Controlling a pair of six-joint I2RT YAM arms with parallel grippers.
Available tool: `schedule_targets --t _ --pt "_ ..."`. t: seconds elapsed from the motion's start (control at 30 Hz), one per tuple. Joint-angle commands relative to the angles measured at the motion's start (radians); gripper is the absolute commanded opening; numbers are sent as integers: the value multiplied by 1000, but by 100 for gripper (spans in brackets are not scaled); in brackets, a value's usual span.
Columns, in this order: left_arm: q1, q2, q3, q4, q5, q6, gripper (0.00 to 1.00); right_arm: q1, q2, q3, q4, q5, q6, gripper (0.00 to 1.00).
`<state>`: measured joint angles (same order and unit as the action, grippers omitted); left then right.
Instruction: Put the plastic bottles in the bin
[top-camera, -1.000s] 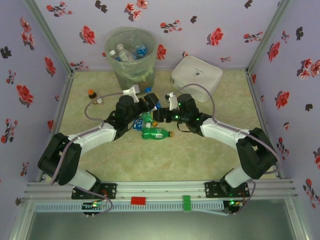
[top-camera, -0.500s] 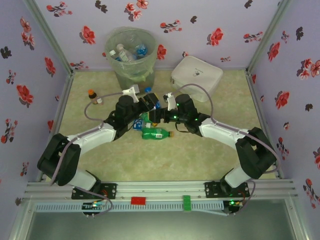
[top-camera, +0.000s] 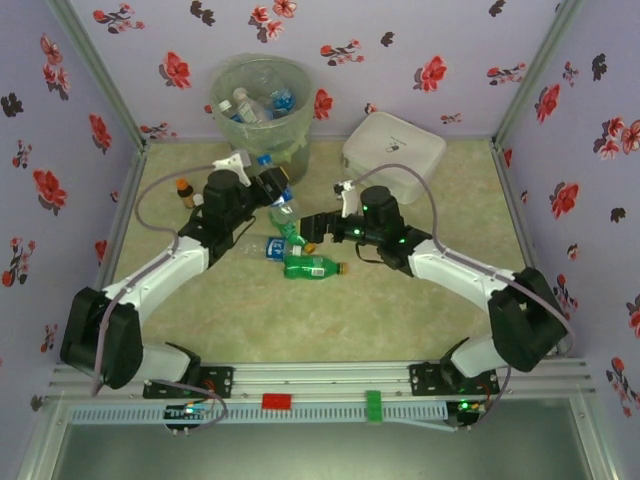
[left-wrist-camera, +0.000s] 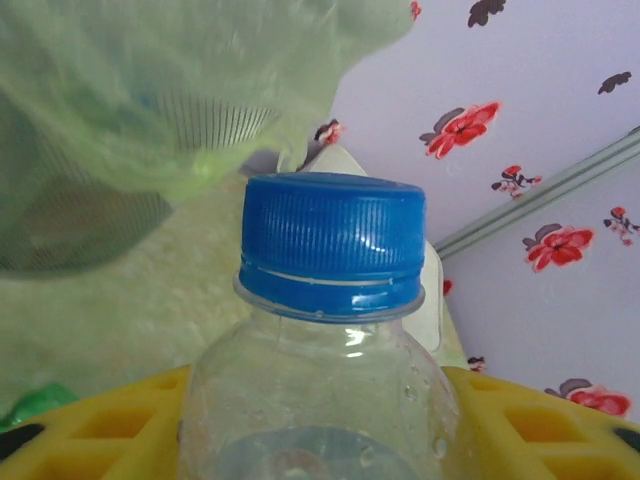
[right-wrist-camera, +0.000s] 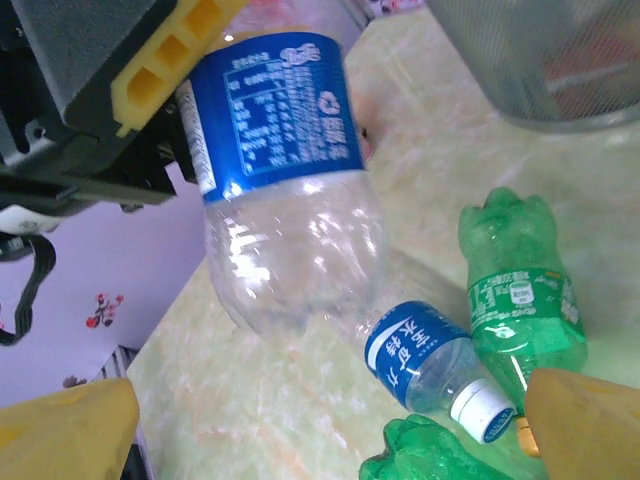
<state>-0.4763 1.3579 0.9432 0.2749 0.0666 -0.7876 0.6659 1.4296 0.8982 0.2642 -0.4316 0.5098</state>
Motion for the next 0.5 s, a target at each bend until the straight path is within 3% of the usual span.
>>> schedule_targets --t 0.0,0.23,0.47 --pt "21 -33 138 -121 -19 155 29 -27 -48 -29 -15 70 15 100" --pt "54 83 467 -241 21 336 29 -63 -105 -56 -124 226 11 100" --pt "95 367 915 -380 122 406 30 -68 -153 -84 -166 283 15 100"
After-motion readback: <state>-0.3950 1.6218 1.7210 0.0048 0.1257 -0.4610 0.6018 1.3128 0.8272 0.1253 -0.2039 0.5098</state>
